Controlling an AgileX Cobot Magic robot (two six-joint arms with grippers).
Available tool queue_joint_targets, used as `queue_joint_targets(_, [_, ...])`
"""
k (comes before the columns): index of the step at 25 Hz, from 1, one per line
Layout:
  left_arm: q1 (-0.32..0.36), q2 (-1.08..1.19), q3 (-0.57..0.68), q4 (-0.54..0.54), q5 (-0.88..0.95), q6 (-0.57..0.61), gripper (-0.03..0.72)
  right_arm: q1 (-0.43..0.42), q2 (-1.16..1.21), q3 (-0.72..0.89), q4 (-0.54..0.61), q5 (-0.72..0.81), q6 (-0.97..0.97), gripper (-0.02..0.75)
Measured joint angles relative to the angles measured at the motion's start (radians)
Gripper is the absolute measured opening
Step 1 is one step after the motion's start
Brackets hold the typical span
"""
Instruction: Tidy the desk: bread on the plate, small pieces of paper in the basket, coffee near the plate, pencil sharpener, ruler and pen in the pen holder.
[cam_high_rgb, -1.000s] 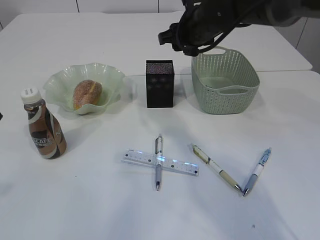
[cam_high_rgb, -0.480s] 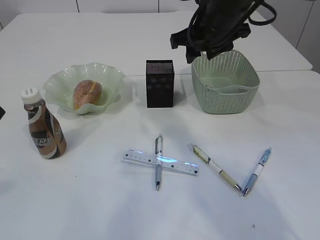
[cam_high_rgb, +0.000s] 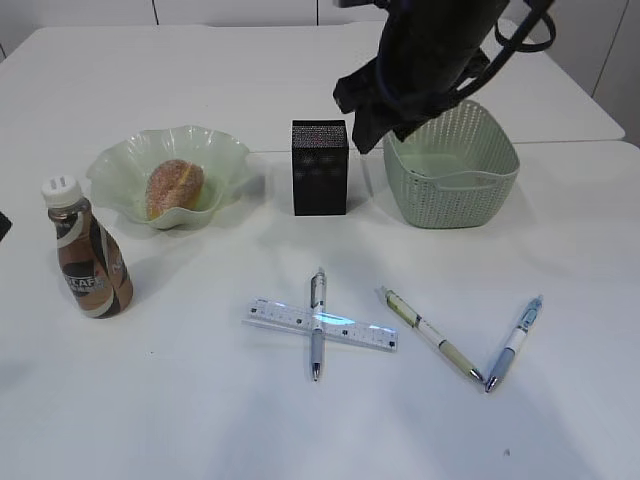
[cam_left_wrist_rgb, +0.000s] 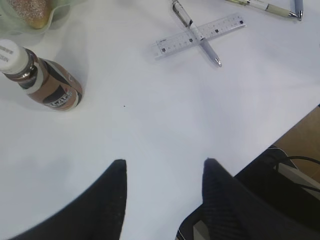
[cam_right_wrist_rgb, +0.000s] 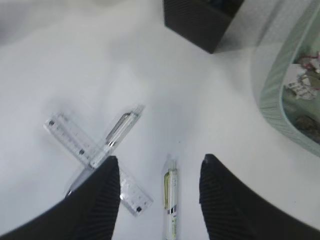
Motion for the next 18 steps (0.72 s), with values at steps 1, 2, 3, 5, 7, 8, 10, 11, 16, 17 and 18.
queue_joint_targets(1, [0.000, 0.000, 0.000, 0.000, 0.000, 0.000, 0.341, 0.000, 0.000, 0.000, 0.000, 0.000, 0.000, 0.406])
queue_joint_targets(2, [0.000, 0.000, 0.000, 0.000, 0.000, 0.000, 0.341, 0.000, 0.000, 0.000, 0.000, 0.000, 0.000, 0.406])
queue_joint_targets(3, [0.000, 0.000, 0.000, 0.000, 0.000, 0.000, 0.341, 0.000, 0.000, 0.000, 0.047, 0.060, -0.136, 0.406])
queue_joint_targets(5, [0.000, 0.000, 0.000, -0.002, 0.000, 0.000, 0.341, 0.000, 0.000, 0.000, 0.063, 0.097, -0.238, 0.406])
queue_joint_targets(7, [0.000, 0.000, 0.000, -0.002, 0.000, 0.000, 0.341, 0.000, 0.000, 0.000, 0.068, 0.111, -0.292, 0.406])
queue_joint_targets(8, [0.000, 0.000, 0.000, -0.002, 0.000, 0.000, 0.341, 0.000, 0.000, 0.000, 0.069, 0.120, -0.320, 0.406])
queue_joint_targets(10, [0.000, 0.000, 0.000, -0.002, 0.000, 0.000, 0.341, 0.000, 0.000, 0.000, 0.069, 0.123, -0.338, 0.406])
queue_joint_targets(11, [0.000, 0.000, 0.000, -0.002, 0.000, 0.000, 0.341, 0.000, 0.000, 0.000, 0.069, 0.123, -0.344, 0.406])
queue_joint_targets(16, [0.000, 0.000, 0.000, -0.002, 0.000, 0.000, 0.341, 0.000, 0.000, 0.000, 0.098, 0.136, -0.541, 0.406])
queue_joint_targets(17, [0.000, 0.000, 0.000, -0.002, 0.000, 0.000, 0.341, 0.000, 0.000, 0.000, 0.125, 0.136, -0.572, 0.406])
queue_joint_targets(18, [0.000, 0.000, 0.000, -0.002, 0.000, 0.000, 0.341, 0.000, 0.000, 0.000, 0.151, 0.136, -0.595, 0.406])
